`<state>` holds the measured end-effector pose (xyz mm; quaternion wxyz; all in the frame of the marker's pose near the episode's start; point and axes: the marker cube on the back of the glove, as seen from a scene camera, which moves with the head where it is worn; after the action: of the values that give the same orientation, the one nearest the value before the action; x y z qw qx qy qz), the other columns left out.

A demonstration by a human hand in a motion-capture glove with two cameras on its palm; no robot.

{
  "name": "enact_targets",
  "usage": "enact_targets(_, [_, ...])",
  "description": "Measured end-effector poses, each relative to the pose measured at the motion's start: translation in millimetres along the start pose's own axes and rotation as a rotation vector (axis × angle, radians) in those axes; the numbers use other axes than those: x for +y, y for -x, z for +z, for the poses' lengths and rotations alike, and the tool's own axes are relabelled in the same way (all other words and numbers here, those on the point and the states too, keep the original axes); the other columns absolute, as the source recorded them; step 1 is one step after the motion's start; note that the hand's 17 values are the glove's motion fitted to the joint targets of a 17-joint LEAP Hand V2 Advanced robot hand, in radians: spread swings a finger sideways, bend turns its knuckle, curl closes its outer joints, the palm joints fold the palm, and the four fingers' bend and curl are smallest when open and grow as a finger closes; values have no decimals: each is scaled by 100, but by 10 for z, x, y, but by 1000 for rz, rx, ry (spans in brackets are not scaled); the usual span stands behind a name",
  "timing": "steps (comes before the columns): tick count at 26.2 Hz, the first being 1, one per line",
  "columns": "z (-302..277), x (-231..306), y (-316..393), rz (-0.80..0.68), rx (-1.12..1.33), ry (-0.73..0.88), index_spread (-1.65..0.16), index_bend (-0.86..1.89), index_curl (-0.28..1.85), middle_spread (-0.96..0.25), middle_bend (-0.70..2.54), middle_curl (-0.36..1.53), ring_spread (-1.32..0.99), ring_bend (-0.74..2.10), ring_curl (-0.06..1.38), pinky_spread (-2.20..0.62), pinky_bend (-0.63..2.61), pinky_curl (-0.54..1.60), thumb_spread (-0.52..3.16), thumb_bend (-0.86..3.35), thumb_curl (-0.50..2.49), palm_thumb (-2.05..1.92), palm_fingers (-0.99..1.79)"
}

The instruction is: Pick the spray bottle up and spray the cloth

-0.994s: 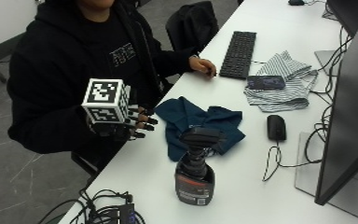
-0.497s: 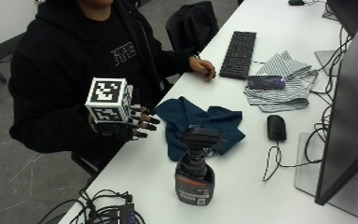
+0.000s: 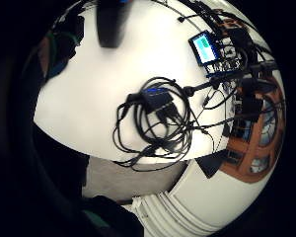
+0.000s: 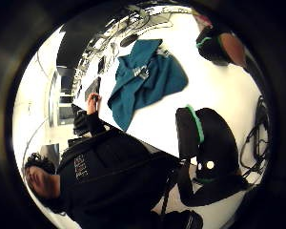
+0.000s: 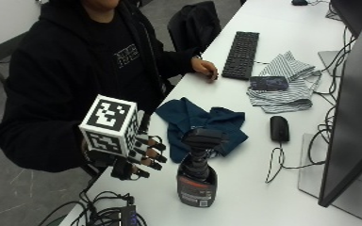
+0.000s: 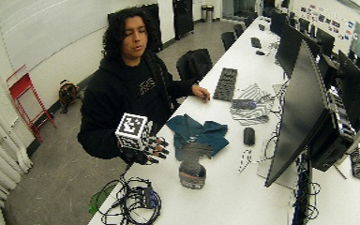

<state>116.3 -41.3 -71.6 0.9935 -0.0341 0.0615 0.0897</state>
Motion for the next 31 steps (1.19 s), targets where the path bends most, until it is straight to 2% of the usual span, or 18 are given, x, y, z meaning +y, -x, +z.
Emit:
enact_targets(6, [-361, -467, -588, 131, 8, 40, -38, 15, 29, -13, 21, 30, -19, 31, 29, 6, 27, 28, 126, 28, 27, 55, 77])
enact_targets(10, [-581, -707, -734, 147, -32, 28, -38, 6, 26, -14, 25, 33, -20, 36, 31, 6, 28, 29, 126, 23, 26, 51, 79])
enact_targets(21, [-738, -1149, -634, 6, -448, -166, -36, 4, 19, -15, 29, 37, -22, 49, 36, 3, 32, 32, 118, 12, 26, 50, 79])
enact_targets(31, [-468, -1454, -382, -43, -954, -281, -34, 21, 27, -19, 32, 39, -23, 45, 36, 0, 17, 30, 107, 12, 32, 67, 104])
